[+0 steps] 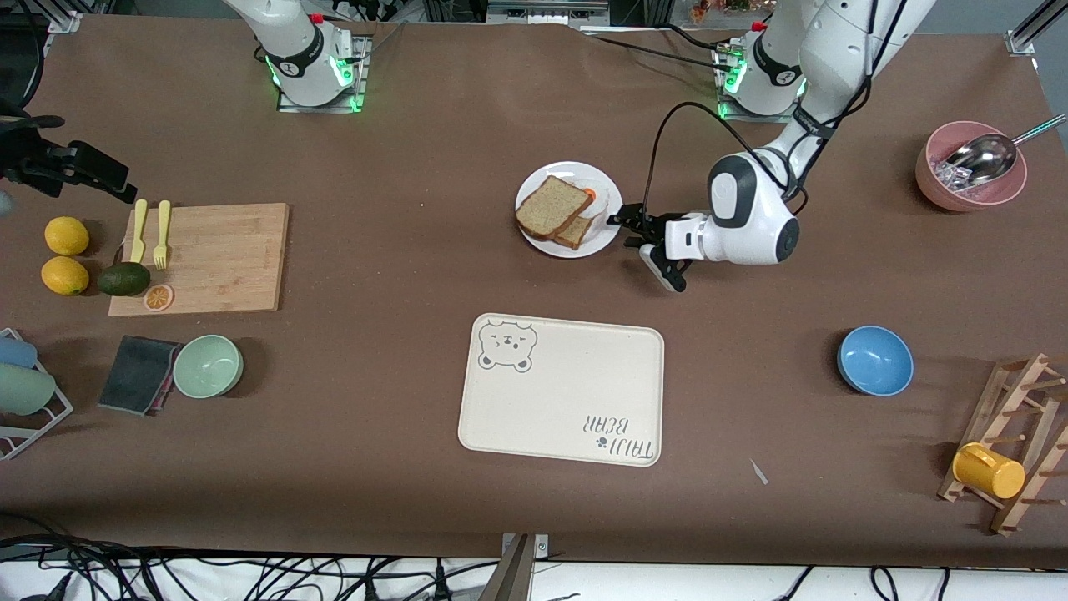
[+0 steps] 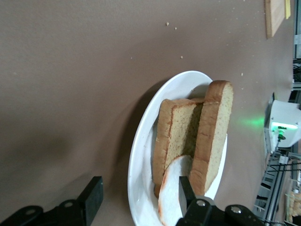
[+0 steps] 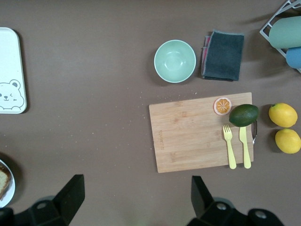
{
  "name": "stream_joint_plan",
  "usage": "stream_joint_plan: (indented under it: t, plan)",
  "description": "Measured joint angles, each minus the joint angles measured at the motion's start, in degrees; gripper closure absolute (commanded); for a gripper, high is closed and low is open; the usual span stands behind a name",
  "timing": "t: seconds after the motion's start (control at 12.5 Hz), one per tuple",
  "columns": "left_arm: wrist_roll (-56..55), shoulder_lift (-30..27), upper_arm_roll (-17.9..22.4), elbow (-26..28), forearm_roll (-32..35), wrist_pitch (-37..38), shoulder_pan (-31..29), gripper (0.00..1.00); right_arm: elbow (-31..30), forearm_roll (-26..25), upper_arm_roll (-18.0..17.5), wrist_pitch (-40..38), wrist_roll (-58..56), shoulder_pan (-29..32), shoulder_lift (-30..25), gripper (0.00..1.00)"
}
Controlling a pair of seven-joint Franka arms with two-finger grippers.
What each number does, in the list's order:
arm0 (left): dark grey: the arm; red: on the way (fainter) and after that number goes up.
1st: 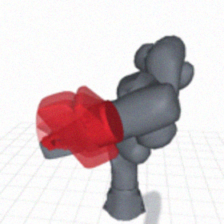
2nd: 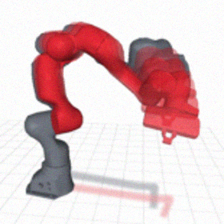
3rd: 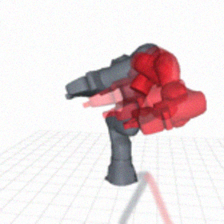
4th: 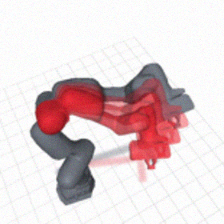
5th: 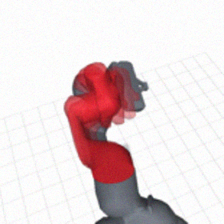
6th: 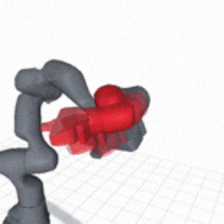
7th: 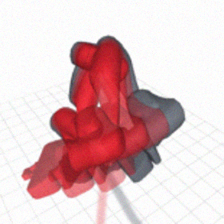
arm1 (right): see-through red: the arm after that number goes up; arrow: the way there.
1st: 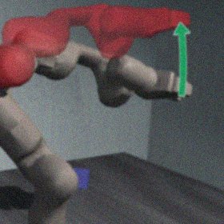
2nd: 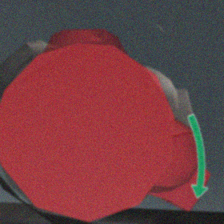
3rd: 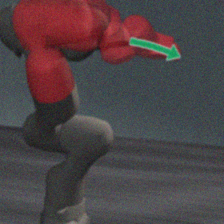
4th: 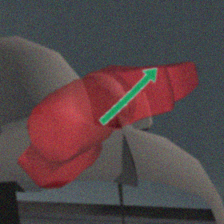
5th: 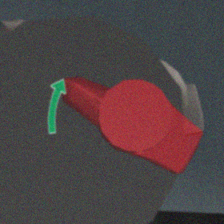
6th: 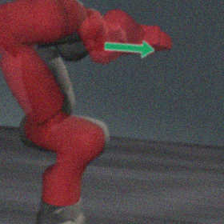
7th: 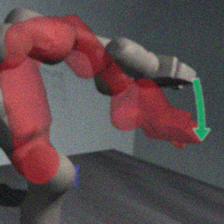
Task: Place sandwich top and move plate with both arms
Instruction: 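Reach the left gripper to the white plate rim and grasp it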
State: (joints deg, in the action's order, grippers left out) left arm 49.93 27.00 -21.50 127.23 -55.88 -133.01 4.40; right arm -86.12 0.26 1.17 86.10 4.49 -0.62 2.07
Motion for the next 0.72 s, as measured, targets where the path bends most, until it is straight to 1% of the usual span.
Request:
stream_joint_plan:
  t: [0.08, 0.16, 0.24, 0.32, 0.48, 0.72]
  plan:
    - [0.10, 0.19, -0.07, 0.35, -1.81, -1.43, 1.16, 0.42, 0.00, 0.00, 0.05, 0.04, 0.00, 0.03, 0.00, 0.00]
    - [0.21, 0.51, -0.14, 0.49, -3.20, -2.90, 2.40, 0.55, 0.00, 0.00, 0.04, 0.06, 0.00, 0.03, 0.00, 0.00]
    - [0.21, 0.89, -0.19, 0.51, -3.84, -3.87, 3.36, 0.73, 0.00, 0.00, 0.05, 0.07, 0.00, 0.03, 0.00, 0.00]
    - [0.21, 1.30, -0.19, 0.51, -3.87, -4.46, 3.80, 0.86, 0.00, 0.00, 0.05, 0.07, 0.00, 0.03, 0.00, 0.00]
    - [0.21, 2.07, -0.11, 0.52, -3.87, -5.06, 3.75, 0.99, 0.00, 0.00, 0.04, 0.07, 0.00, 0.03, 0.00, 0.00]
    - [0.61, 2.36, -0.24, 0.35, -4.43, -3.75, 3.01, 1.00, 0.00, 0.00, 0.04, 0.08, 0.00, 0.03, 0.00, 0.00]
